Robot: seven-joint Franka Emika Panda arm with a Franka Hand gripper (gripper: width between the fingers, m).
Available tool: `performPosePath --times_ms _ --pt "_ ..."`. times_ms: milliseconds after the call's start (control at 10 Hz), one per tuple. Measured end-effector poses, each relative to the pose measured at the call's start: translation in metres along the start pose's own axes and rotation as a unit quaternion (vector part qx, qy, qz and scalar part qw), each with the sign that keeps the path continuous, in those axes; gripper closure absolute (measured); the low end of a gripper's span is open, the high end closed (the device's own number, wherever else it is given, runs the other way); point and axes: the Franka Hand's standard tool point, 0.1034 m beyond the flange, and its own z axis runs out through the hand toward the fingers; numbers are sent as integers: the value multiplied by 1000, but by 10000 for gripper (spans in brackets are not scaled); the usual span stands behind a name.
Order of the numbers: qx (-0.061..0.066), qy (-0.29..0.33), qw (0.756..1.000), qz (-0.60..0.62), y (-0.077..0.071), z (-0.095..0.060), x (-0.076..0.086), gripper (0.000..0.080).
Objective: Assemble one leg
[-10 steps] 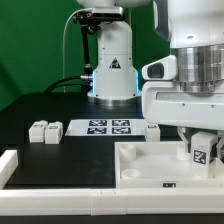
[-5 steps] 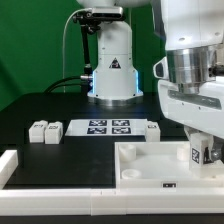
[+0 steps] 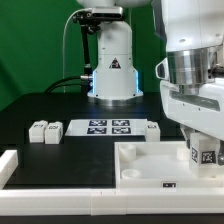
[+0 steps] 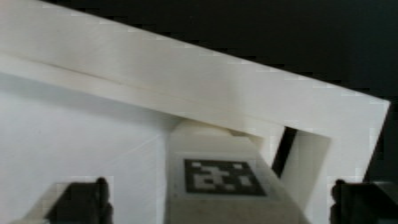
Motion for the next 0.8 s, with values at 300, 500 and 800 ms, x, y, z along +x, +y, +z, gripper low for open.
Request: performPosePath --times_ms 300,500,800 --pt "-8 7 980 -197 -2 1 -6 151" --pt "-11 9 950 -313 -3 0 -6 151" --pt "-23 17 879 -477 -5 -2 -4 151"
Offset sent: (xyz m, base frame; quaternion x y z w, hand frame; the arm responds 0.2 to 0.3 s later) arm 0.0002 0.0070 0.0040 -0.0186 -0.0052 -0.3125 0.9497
